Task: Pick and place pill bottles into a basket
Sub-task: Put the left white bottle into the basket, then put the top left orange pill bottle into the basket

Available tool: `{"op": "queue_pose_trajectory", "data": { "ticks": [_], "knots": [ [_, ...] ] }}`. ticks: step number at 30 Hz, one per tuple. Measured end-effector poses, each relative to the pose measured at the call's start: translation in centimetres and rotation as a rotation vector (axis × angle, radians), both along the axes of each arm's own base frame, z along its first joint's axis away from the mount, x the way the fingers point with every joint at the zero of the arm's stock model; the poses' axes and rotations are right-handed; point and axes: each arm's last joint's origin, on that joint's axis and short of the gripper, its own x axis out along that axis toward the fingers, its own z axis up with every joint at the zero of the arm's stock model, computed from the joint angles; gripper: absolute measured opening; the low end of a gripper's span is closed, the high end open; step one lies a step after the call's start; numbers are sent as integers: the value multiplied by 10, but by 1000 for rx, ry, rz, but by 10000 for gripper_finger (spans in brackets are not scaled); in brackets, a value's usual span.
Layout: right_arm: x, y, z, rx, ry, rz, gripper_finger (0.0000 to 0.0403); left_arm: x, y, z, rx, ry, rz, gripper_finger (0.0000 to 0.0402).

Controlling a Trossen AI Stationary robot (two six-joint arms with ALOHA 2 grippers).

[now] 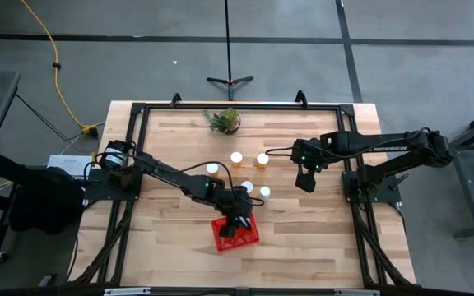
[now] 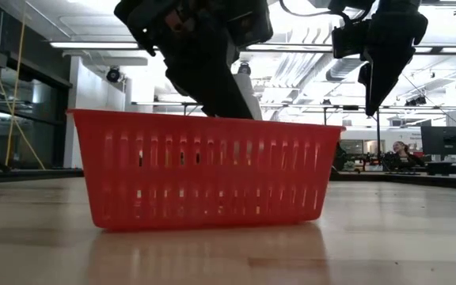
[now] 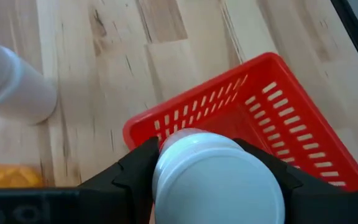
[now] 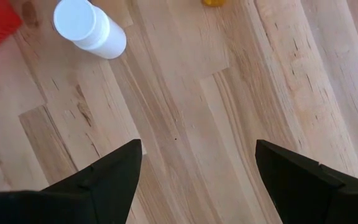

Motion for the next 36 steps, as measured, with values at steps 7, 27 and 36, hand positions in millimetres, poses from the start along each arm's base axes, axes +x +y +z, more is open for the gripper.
{"op": "queue_pose_trajectory", "data": {
  "ticks": [7, 27, 36],
  "knots": [
    [1, 0, 0, 0, -8, 0, 305, 0, 0, 0, -1, -6, 2, 265],
    [1, 0, 0, 10, -16, 2, 305, 13, 0, 33, 105, -61, 13, 305],
    [2, 0, 1, 12, -25, 4, 305, 17, 25, 69, 159, 12, 77, 308]
  ]
}}
